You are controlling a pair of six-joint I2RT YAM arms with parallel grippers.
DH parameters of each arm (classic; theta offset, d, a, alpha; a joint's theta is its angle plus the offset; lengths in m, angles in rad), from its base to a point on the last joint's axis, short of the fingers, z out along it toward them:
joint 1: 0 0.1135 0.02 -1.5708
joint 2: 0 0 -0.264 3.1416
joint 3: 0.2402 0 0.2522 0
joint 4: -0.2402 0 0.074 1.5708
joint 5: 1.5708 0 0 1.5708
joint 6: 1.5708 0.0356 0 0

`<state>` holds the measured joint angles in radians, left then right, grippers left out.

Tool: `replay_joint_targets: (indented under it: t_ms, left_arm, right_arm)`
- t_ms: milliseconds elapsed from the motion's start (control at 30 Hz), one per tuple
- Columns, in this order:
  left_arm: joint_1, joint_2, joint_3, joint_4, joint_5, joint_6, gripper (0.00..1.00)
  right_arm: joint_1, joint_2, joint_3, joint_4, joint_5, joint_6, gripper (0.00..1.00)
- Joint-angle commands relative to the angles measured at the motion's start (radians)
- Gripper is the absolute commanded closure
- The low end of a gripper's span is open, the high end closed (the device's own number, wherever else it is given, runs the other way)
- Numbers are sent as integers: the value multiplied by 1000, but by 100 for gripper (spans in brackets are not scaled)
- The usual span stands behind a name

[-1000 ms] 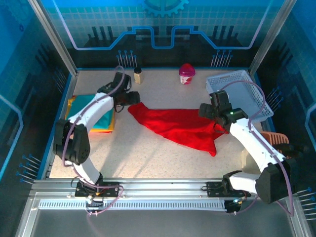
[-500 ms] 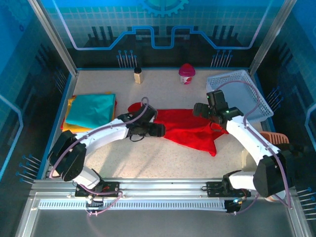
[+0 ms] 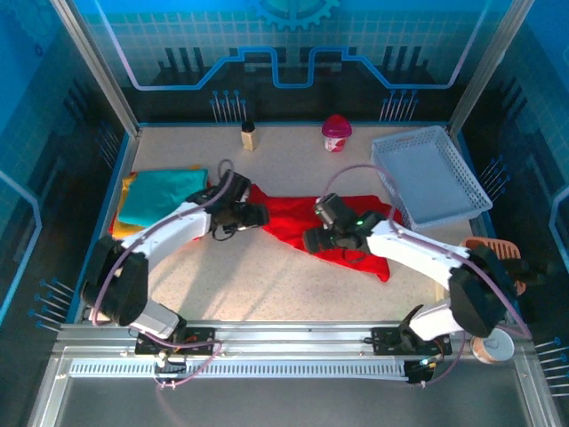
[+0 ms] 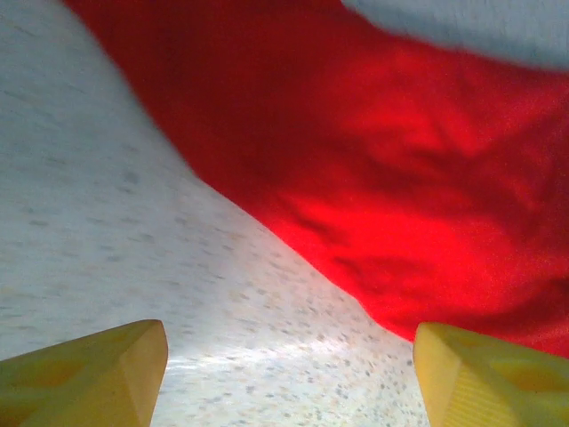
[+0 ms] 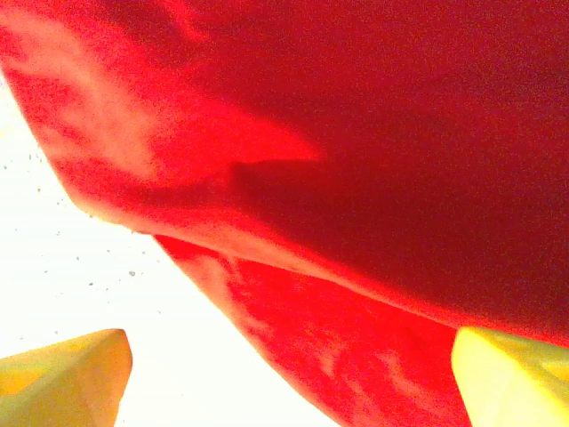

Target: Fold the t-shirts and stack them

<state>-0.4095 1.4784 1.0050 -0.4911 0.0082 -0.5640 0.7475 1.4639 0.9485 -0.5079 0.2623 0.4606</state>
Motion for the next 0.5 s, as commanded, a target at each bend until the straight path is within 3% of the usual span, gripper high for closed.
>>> replay_joint_targets:
  t_ms: [0, 200, 300, 467]
  left_arm:
    - [43, -89, -10, -115, -30, 58, 25]
    - [129, -224, -89, -158, -31, 47, 22]
    - [140, -280, -132, -156, -29, 33, 22]
    - [141, -285, -171, -156, -4, 28, 22]
  right_arm:
    - [64, 100, 81, 29, 44, -76, 9]
    - [186, 319, 258, -13, 223, -148, 10]
    - [191, 427, 348, -74, 323, -115, 15]
    - [210, 510, 413, -83, 351, -146, 19]
